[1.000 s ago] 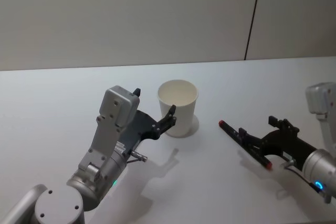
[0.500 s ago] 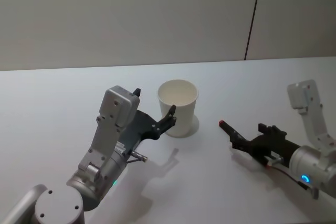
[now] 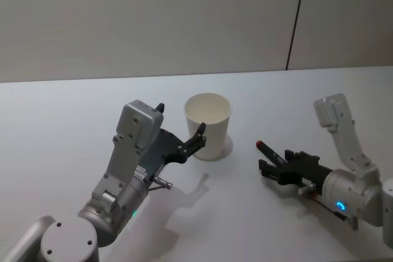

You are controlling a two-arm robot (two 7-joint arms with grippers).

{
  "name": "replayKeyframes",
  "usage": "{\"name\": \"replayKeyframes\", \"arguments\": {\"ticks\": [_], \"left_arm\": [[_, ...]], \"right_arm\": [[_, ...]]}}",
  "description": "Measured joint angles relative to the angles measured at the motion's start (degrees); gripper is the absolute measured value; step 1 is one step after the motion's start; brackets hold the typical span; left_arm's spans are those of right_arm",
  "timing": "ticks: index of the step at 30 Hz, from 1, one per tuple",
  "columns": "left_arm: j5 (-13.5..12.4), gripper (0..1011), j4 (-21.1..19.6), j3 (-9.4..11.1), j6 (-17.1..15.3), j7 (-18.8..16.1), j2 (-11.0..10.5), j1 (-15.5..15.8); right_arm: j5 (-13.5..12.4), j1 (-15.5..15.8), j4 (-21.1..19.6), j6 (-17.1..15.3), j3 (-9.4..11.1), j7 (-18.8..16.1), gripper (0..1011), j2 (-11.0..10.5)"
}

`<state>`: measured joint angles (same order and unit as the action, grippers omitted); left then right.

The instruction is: Place the pen into the pen holder.

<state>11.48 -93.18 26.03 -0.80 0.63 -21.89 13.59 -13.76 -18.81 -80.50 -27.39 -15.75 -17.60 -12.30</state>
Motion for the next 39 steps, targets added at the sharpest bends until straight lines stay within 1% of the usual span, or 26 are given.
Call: {"name": "replayKeyframes", "arguments": {"ticks": [2, 5, 6, 7, 11, 12, 13, 14, 15, 19, 22, 29, 33, 36, 37, 38, 39], "left_arm": [[0.00, 1000, 0.00, 0.00, 0.00, 0.00, 0.00, 0.00], [0.00, 1000, 0.00, 0.00, 0.00, 0.00, 0.00, 0.00], [0.00, 1000, 0.00, 0.00, 0.00, 0.00, 0.00, 0.00], [0.00, 1000, 0.00, 0.00, 0.00, 0.00, 0.00, 0.00], [0.00, 999, 0.00, 0.00, 0.00, 0.00, 0.00, 0.00], [0.00, 1000, 0.00, 0.00, 0.00, 0.00, 0.00, 0.00], [0.00, 999, 0.00, 0.00, 0.00, 0.00, 0.00, 0.00], [0.00, 1000, 0.00, 0.00, 0.00, 0.00, 0.00, 0.00], [0.00, 999, 0.00, 0.00, 0.00, 0.00, 0.00, 0.00], [0.00, 999, 0.00, 0.00, 0.00, 0.00, 0.00, 0.00], [0.00, 1000, 0.00, 0.00, 0.00, 0.00, 0.00, 0.00], [0.00, 1000, 0.00, 0.00, 0.00, 0.00, 0.00, 0.00], [0.00, 1000, 0.00, 0.00, 0.00, 0.00, 0.00, 0.00], [0.00, 1000, 0.00, 0.00, 0.00, 0.00, 0.00, 0.00], [0.00, 1000, 0.00, 0.00, 0.00, 0.00, 0.00, 0.00], [0.00, 999, 0.00, 0.00, 0.00, 0.00, 0.00, 0.00], [0.00, 1000, 0.00, 0.00, 0.00, 0.00, 0.00, 0.00]], "right_arm": [[0.49, -0.33, 0.48, -0.36, -0.25, -0.04, 746, 0.26], [0.96, -0.69, 0.86, -0.70, -0.45, -0.04, 687, 0.51], [1.31, -0.89, 1.08, -1.01, -0.53, 0.01, 630, 0.64], [1.47, -1.02, 1.20, -1.16, -0.59, 0.05, 630, 0.72], [2.53, -1.52, 1.51, -2.34, -0.98, 0.66, 465, 1.10], [2.53, -1.52, 1.51, -2.34, -0.98, 0.66, 465, 1.10], [2.85, -1.69, 1.60, -2.80, -1.10, 0.92, 439, 1.20], [2.99, -1.73, 1.64, -2.95, -1.15, 1.03, 434, 1.25], [3.12, -1.77, 1.67, -3.10, -1.18, 1.14, 387, 1.28], [3.78, -1.87, 1.75, -3.85, -1.42, 1.67, 343, 1.47], [4.16, -1.88, 1.75, -4.15, -1.57, 1.92, 332, 1.55], [5.35, -1.65, 1.16, -4.21, -1.89, 2.37, 286, 1.51], [6.28, -1.26, 0.33, -3.73, -2.09, 2.68, 259, 1.31], [7.28, -0.73, -0.82, -2.77, -2.36, 2.99, 236, 1.05], [7.47, -0.65, -1.08, -2.63, -2.38, 3.05, 220, 0.99], [7.64, -0.57, -1.35, -2.46, -2.39, 3.07, 180, 0.92], [7.82, -0.48, -1.64, -2.25, -2.40, 3.12, 177, 0.86]]}}
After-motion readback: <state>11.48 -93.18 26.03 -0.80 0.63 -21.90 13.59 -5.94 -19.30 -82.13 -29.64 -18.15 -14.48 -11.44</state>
